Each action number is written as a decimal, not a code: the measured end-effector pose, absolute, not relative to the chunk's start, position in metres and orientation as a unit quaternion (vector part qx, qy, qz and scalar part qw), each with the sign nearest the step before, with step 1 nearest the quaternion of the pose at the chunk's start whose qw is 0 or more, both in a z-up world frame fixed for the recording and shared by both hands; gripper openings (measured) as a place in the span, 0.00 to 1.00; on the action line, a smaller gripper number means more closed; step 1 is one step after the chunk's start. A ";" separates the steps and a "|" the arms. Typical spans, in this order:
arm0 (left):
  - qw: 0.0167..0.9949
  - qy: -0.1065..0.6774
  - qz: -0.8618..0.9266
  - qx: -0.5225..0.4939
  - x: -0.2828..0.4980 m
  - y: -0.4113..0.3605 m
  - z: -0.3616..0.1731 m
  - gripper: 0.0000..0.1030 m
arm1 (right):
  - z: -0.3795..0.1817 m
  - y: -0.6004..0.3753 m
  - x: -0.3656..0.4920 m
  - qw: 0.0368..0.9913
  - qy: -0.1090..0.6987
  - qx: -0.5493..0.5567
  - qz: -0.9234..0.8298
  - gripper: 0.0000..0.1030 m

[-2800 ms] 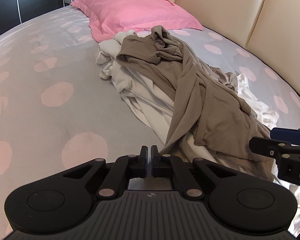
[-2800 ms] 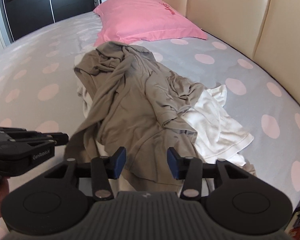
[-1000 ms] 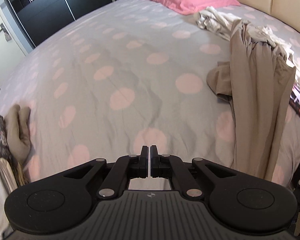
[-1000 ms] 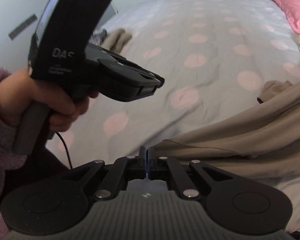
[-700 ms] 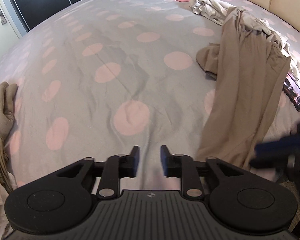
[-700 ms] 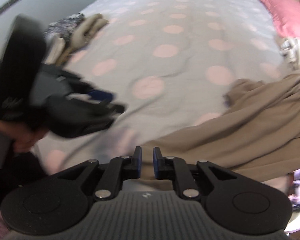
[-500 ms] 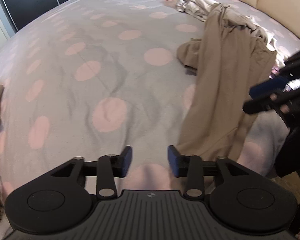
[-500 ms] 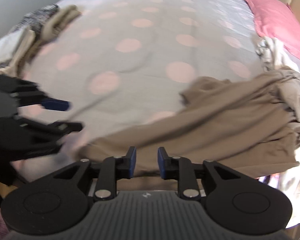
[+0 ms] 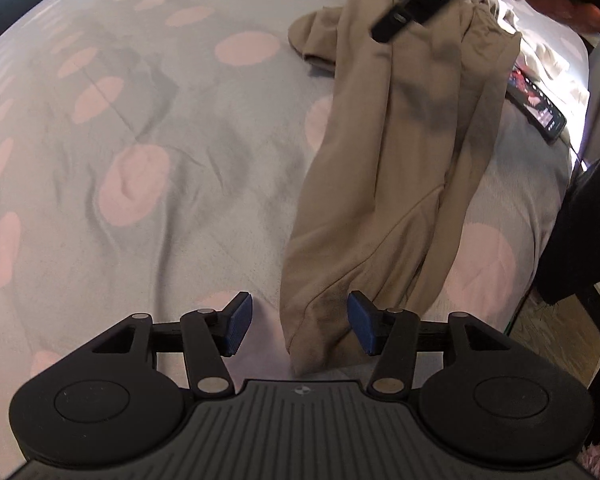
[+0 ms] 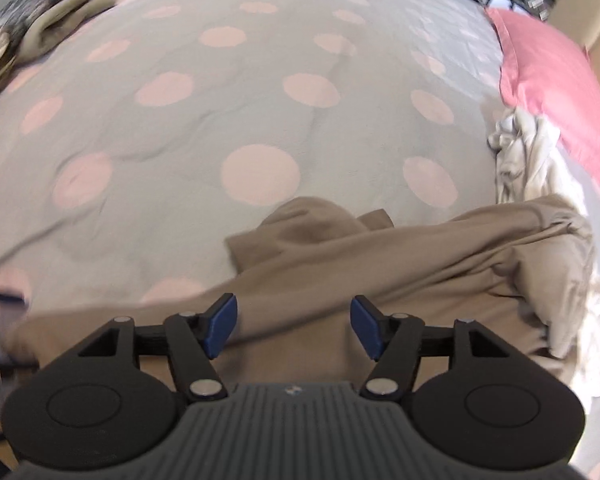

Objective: Fold clothes

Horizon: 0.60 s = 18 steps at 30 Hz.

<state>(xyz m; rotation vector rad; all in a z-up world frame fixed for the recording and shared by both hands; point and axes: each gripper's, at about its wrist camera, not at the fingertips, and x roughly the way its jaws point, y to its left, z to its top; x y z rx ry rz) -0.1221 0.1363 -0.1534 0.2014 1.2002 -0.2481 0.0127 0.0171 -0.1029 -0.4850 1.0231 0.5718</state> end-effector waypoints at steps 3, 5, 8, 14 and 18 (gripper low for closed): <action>0.809 0.566 -0.123 0.100 -0.118 0.135 -0.157 0.48 | -0.109 0.029 0.026 0.798 0.477 -0.241 0.278 0.64; 0.806 0.569 -0.129 0.102 -0.115 0.134 -0.157 0.46 | -0.116 0.037 0.032 0.789 0.483 -0.250 0.287 0.64; 0.805 0.569 -0.137 0.098 -0.112 0.135 -0.157 0.38 | -0.127 0.047 0.037 0.779 0.491 -0.256 0.294 0.64; 0.809 0.561 -0.152 0.090 -0.111 0.132 -0.153 0.09 | -0.145 0.056 0.031 0.787 0.461 -0.301 0.281 0.28; 0.829 0.542 -0.117 0.071 -0.109 0.141 -0.140 0.05 | -0.127 0.052 0.034 0.814 0.446 -0.266 0.260 0.13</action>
